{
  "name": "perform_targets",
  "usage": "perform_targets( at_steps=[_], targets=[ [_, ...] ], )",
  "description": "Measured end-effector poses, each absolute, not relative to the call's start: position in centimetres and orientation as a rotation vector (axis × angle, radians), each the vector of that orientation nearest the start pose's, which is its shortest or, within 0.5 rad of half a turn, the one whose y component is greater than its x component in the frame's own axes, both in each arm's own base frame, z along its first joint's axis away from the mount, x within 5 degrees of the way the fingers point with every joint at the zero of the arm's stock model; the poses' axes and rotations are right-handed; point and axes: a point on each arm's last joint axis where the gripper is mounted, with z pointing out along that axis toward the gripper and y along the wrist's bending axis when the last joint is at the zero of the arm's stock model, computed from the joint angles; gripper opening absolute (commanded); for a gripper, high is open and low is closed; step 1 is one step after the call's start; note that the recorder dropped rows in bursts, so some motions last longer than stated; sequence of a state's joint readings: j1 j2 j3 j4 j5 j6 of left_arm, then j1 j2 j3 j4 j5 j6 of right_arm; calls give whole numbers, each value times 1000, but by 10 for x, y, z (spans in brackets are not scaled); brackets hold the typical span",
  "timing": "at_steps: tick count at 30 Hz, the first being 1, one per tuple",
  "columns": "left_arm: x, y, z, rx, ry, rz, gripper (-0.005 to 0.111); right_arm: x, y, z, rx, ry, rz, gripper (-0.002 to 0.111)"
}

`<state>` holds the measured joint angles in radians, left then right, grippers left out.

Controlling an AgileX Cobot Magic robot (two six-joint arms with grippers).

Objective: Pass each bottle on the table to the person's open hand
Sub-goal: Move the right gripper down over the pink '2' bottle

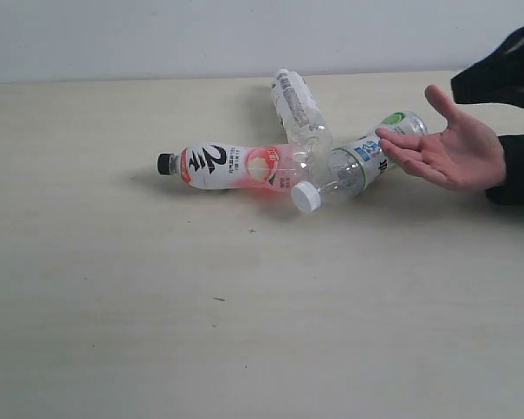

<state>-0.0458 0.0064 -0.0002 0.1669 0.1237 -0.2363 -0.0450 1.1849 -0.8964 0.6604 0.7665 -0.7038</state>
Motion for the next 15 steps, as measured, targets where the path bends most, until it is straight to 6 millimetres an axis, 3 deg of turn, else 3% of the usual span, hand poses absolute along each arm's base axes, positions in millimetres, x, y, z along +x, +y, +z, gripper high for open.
perform_targets(
  at_steps=[4, 8, 15],
  targets=[
    [57, -1, 202, -36, 1612, -73, 1, 267, 33, 295, -476, 2377, 445, 36],
    [57, -1, 202, -36, 1612, -73, 1, 286, 49, 281, -623, 2357, 416, 56],
    [57, -1, 202, -36, 1612, -73, 1, 321, 86, 263, -801, 2285, 367, 62]
  ],
)
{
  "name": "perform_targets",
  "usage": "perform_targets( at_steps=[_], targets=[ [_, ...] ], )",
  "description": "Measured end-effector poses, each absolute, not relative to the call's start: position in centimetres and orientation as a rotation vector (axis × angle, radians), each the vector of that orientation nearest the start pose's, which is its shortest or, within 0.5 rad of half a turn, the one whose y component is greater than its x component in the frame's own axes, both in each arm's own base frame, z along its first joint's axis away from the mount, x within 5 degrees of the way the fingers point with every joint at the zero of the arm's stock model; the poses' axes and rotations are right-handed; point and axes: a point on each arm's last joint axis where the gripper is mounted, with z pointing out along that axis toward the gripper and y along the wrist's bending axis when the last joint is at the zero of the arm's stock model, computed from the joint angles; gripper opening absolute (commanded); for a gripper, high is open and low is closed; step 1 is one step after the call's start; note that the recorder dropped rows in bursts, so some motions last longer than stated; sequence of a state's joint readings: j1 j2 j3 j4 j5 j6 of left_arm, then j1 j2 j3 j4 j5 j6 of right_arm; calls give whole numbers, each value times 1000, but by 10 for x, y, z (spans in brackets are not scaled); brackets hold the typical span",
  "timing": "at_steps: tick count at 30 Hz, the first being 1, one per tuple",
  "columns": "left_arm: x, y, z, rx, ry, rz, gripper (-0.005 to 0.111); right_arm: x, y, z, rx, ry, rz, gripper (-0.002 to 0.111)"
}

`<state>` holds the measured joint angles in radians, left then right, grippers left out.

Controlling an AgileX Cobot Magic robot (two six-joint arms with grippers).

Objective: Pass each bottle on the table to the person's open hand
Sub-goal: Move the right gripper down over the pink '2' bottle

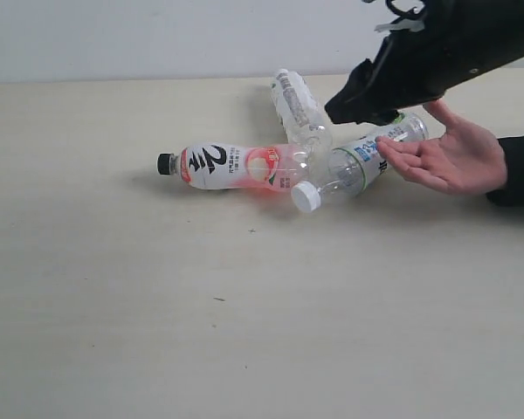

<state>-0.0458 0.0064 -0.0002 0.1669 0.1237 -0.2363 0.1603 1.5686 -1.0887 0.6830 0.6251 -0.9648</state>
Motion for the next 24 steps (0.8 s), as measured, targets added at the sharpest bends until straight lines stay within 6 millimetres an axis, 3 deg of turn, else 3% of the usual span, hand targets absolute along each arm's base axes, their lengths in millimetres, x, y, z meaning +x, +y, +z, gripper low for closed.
perform_targets(
  at_steps=[10, 17, 24],
  targets=[
    [57, -1, 202, -36, 1614, -73, 1, 358, 116, 238, -927, 2274, 321, 66],
    [57, -1, 202, -36, 1614, -73, 1, 368, 131, 221, -1074, 2217, 206, 66],
    [57, -1, 202, -36, 1614, -73, 1, 374, 152, 202, -1251, 2085, 17, 74]
  ],
)
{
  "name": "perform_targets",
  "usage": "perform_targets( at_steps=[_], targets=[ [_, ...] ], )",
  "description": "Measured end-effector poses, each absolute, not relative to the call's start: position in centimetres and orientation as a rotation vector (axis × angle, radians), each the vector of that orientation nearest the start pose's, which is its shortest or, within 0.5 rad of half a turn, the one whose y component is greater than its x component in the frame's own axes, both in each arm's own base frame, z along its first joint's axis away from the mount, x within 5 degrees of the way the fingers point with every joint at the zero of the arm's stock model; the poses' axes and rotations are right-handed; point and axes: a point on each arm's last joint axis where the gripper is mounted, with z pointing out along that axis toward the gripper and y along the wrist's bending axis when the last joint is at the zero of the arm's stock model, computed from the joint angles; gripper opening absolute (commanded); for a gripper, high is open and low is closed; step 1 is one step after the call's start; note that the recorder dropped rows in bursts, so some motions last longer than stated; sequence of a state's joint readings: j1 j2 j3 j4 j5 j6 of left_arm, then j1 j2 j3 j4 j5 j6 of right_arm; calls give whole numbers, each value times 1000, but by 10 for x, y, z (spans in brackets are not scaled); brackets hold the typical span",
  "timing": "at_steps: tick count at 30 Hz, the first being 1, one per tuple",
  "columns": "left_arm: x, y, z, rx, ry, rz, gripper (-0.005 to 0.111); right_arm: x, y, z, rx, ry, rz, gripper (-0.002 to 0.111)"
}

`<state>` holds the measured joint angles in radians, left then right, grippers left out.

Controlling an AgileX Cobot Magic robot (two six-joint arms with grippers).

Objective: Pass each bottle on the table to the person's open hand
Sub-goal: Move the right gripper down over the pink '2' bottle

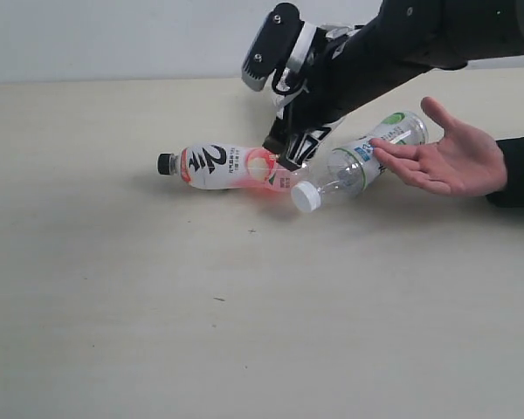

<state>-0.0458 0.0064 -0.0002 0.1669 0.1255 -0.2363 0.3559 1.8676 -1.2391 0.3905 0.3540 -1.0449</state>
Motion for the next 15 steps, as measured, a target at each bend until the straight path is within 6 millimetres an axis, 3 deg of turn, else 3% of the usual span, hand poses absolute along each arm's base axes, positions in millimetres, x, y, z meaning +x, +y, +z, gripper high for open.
perform_targets(
  at_steps=[6, 15],
  targets=[
    [57, -1, 202, -36, 1614, -73, 1, 382, 166, 193, -1277, 1969, -78, 74],
    [57, -1, 202, -36, 1614, -73, 1, 383, 167, 179, -1370, 1960, -97, 74]
  ],
)
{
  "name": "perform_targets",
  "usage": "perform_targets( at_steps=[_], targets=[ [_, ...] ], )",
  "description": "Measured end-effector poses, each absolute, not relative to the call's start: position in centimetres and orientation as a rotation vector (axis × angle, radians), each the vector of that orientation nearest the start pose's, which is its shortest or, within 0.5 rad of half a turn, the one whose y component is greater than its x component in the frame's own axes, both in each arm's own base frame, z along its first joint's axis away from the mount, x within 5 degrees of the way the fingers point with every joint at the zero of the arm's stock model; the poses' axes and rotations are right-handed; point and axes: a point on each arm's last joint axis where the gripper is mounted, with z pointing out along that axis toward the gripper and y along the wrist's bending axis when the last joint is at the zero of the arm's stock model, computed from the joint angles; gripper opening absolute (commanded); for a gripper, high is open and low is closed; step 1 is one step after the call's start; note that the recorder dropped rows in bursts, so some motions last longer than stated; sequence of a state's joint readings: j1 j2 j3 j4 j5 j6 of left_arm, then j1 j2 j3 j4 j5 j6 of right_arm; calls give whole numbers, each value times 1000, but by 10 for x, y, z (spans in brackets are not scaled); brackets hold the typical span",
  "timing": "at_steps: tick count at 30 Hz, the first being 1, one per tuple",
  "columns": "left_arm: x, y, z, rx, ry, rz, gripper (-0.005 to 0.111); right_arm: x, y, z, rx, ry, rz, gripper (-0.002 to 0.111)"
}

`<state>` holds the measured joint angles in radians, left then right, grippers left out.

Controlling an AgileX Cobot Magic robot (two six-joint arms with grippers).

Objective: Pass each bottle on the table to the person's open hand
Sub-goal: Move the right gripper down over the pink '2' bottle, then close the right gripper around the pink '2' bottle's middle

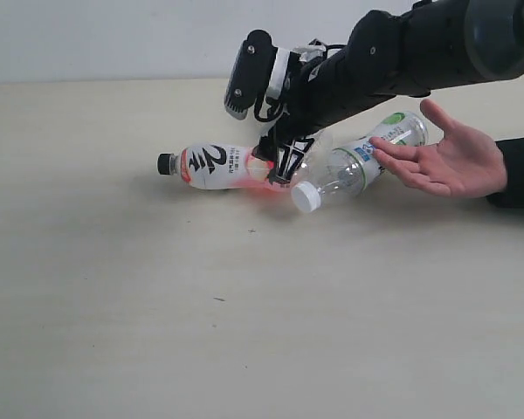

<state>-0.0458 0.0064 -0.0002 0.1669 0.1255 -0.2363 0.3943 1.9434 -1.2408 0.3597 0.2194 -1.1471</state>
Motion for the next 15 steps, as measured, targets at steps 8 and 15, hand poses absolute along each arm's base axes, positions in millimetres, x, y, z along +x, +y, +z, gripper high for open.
perform_targets(
  at_steps=[8, 15],
  targets=[
    [57, -1, 201, -36, 1616, -73, 1, 382, 167, 173, -1518, 1884, -146, 74],
    [57, -1, 201, -36, 1616, -73, 1, 380, 177, 154, -1745, 1762, -192, 74]
  ],
)
